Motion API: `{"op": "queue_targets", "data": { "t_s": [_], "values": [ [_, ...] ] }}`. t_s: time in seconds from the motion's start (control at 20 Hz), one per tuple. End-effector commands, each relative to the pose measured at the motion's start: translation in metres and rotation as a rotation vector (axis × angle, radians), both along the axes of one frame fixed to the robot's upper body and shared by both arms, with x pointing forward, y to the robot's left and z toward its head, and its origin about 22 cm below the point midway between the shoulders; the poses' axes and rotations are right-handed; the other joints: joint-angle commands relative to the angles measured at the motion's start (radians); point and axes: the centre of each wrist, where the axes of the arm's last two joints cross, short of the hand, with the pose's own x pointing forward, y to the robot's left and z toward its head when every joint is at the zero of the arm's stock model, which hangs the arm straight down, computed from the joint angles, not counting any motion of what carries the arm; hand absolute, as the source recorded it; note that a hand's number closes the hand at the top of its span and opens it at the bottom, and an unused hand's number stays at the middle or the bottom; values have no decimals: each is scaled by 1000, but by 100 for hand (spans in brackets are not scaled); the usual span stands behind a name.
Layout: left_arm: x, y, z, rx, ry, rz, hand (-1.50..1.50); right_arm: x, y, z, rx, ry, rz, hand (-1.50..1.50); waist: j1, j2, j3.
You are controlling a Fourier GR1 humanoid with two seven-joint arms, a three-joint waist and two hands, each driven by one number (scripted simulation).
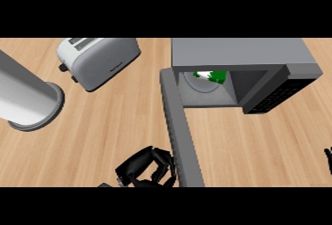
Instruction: Pick up the milk, place it into the microwave and close the microwave
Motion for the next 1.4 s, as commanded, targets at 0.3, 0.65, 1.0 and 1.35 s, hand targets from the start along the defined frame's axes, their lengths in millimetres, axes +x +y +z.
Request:
{"op": "queue_targets", "data": {
  "t_s": [0.3, 0.65, 1.0, 1.35],
  "values": [
    [-24, -66, -42, 76, -30, -176, 150, 10, 4, 8, 36, -110, 108, -150, -12, 3, -2],
    [-28, -100, -21, -51, -84, -114, 150, 36, 9, 34, 34, -158, 202, -150, -51, 7, -4],
    [-5, -114, 5, -83, -83, -10, -150, 55, 17, 54, 45, -185, 266, -150, -105, 16, -6],
    [18, -125, 26, -106, -144, 59, 150, 59, 18, 69, 32, -180, 340, -150, -170, 25, -6]
  ]
}}
